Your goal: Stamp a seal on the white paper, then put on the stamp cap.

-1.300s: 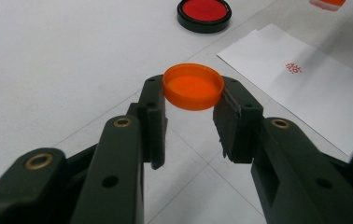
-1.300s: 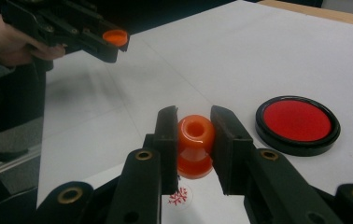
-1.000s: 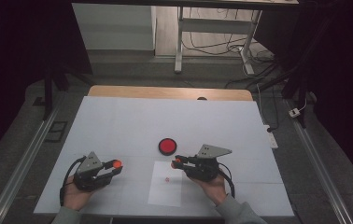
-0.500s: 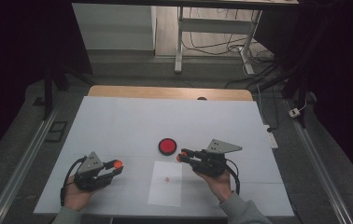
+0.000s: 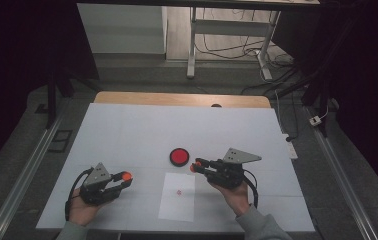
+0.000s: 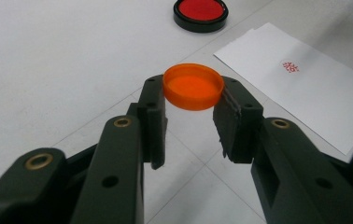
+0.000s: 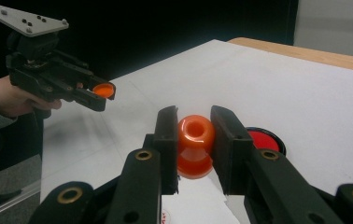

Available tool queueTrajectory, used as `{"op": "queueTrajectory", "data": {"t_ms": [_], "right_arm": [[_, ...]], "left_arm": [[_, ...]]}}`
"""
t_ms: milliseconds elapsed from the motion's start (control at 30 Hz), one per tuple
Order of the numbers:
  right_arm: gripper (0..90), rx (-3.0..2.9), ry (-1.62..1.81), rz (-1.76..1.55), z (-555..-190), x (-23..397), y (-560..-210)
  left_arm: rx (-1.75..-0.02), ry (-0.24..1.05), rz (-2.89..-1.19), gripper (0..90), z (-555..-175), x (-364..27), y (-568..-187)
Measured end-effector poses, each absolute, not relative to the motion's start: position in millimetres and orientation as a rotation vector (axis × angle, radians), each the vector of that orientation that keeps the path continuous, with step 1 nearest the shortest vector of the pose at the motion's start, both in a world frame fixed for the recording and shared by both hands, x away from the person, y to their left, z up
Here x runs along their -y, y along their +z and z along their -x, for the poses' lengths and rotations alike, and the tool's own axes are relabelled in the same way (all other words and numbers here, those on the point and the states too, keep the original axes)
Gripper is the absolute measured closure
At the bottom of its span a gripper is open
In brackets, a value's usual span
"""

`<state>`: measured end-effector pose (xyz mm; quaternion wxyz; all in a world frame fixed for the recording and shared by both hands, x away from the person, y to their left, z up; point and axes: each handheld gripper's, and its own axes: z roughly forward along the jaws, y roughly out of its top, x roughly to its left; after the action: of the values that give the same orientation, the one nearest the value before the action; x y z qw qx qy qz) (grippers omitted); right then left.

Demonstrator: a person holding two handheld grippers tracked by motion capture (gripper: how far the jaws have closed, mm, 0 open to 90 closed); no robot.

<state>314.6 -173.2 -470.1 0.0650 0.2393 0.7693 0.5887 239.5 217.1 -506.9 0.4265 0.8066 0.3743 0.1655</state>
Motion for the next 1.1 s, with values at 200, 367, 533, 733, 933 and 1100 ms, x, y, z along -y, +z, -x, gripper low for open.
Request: {"op": "queueTrajectory", "data": {"t_ms": [200,367,533,733,933,1100], "right_arm": [[72.1,-2.321,1.78,-0.714,-314,172,-469],[72.1,-2.326,1.778,-0.711,-314,172,-470],[72.1,-2.332,1.777,-0.707,-313,170,-470],[72.1,-2.339,1.776,-0.704,-313,169,-471],[72.1,-2.342,1.78,-0.7,-313,168,-472],[72.0,-2.347,1.779,-0.697,-312,167,-472]], "left_arm": [[-0.929,0.411,-2.023,64.6,-242,-213,-507],[-0.916,0.408,-2.028,64.6,-243,-208,-506],[-0.9,0.404,-2.036,64.6,-245,-202,-506],[-0.883,0.397,-2.045,64.6,-248,-195,-505],[-0.857,0.391,-2.059,64.6,-251,-184,-503],[-0.833,0.389,-2.073,64.6,-253,-173,-503]]}}
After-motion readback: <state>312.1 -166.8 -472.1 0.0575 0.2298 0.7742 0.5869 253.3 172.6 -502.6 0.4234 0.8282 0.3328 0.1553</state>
